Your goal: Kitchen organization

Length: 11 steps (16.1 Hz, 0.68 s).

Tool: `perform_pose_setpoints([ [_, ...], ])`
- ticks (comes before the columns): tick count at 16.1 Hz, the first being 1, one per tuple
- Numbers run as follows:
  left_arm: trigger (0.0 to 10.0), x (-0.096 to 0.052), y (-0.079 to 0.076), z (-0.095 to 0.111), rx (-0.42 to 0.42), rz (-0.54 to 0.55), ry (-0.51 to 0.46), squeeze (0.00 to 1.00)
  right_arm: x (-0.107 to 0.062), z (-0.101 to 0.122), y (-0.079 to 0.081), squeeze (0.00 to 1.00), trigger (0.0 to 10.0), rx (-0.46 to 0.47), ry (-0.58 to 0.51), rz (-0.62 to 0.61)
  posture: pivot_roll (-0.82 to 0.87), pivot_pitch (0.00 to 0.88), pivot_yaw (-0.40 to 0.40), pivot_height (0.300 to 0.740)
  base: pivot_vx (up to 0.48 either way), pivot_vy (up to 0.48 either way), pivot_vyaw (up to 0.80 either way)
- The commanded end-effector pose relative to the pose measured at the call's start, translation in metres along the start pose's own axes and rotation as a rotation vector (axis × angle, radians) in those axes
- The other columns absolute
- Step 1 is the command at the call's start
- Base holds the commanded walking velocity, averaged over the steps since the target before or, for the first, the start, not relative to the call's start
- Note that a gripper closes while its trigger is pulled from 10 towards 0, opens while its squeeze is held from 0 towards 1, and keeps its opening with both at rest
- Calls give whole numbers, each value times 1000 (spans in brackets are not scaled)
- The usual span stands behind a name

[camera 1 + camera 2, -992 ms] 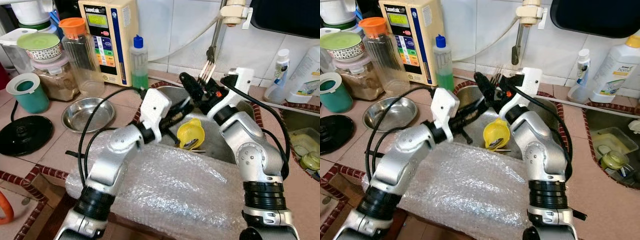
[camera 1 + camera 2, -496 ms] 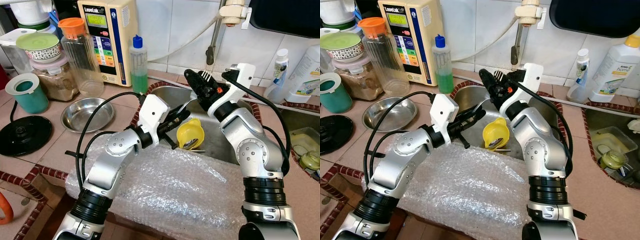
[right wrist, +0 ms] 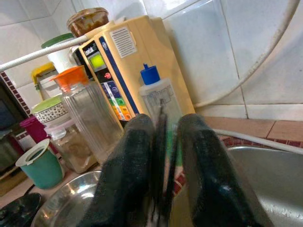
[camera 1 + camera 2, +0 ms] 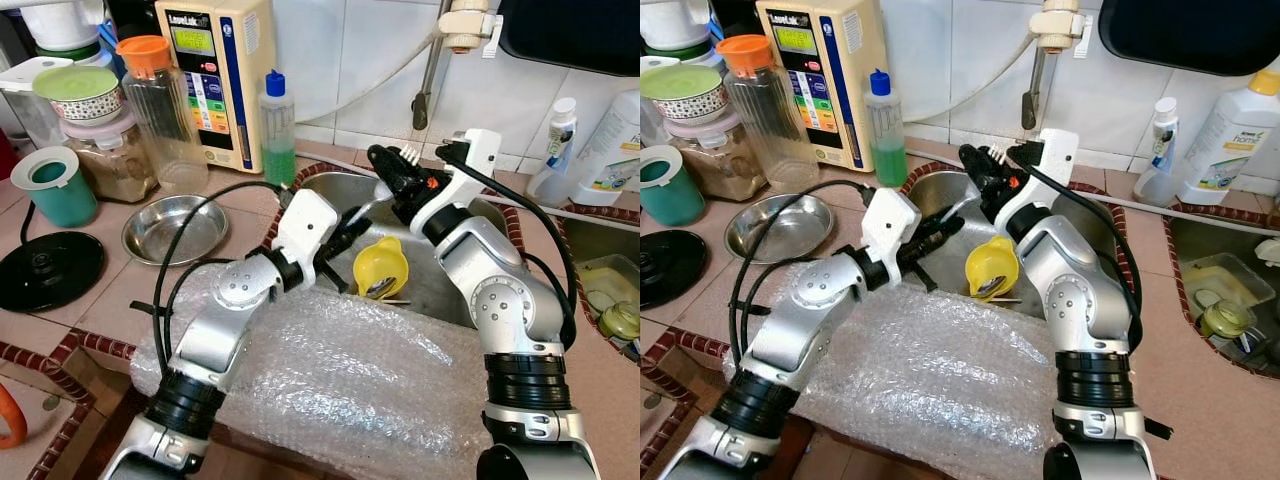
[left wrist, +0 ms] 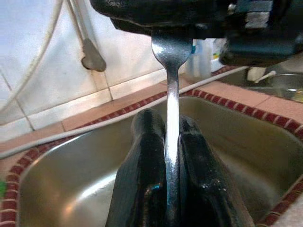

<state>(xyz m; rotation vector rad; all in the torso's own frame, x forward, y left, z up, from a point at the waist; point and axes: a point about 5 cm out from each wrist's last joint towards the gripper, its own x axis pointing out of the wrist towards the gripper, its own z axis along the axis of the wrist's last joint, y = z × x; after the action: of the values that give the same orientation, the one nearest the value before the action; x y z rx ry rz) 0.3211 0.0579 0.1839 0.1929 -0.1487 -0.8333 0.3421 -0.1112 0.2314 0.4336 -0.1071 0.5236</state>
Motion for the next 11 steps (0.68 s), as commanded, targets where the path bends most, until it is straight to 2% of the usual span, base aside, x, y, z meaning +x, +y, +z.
perform_pose_setpoints([
  [1, 4549, -11, 29, 6, 22, 168, -16, 0, -6, -1, -14, 0, 0, 1, 14, -65, 37, 0, 15, 740, 0, 0, 0],
  [2, 6863, -11, 29, 5, 27, 167, -14, 0, -6, -1, -14, 0, 0, 2, 15, -64, 38, 0, 15, 740, 0, 0, 0],
  [3, 7255, -11, 30, 4, 36, 174, -10, 0, -5, -2, -14, 0, 0, 3, 18, -62, 40, 0, 15, 740, 0, 0, 0],
  [4, 10000, -11, 30, 3, 38, 178, -7, 0, -5, -2, -13, 0, 0, 2, 20, -61, 41, 0, 15, 740, 0, 0, 0],
  [5, 10000, -11, 30, 1, 34, 183, -3, 110, -5, -2, -13, 0, 0, -7, 18, -64, 42, 0, 16, 740, 0, 0, 0],
  [6, 10000, -11, 30, 1, 21, 183, -6, 1000, -4, -2, -13, 0, 0, -15, 16, -66, 42, 0, 16, 740, 0, 0, 0],
  [8, 10000, -12, 29, -2, 15, 173, 0, 1000, -2, 3, -13, 0, 0, -122, -11, -81, 45, 0, 17, 740, 0, 0, 0],
  [11, 10000, -13, 32, -4, 26, 184, 10, 1000, 4, 9, -13, 0, 0, -197, -73, -118, 54, 0, 17, 740, 0, 0, 0],
])
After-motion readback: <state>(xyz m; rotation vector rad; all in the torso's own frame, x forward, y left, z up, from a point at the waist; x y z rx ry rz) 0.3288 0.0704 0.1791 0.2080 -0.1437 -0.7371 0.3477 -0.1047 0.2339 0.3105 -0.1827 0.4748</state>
